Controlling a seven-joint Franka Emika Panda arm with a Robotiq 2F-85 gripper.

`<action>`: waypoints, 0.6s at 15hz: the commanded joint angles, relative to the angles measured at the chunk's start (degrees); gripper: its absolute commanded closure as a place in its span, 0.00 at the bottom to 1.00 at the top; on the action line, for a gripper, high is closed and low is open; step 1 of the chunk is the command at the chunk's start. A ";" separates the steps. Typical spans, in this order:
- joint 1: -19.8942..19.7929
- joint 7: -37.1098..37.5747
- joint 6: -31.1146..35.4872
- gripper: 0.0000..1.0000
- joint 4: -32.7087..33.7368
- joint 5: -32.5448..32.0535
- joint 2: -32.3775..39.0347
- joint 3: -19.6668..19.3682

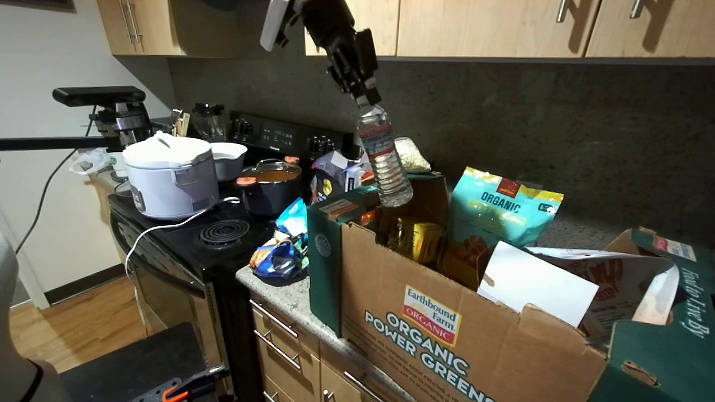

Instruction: Put the bottle of water, the black and dark blue snack packs, the top plastic and the remaining snack pack in the box respectively

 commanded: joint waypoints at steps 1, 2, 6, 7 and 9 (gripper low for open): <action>-1.44 4.81 0.60 0.90 2.36 -2.36 3.57 -0.99; -1.63 5.90 0.94 0.90 2.01 -2.46 4.29 -1.55; -1.85 7.51 5.51 0.90 0.08 -0.80 6.89 -5.04; -1.99 8.27 6.93 0.90 -0.29 -0.82 7.66 -5.84; -2.22 9.65 10.02 0.90 -1.12 -0.28 8.97 -7.34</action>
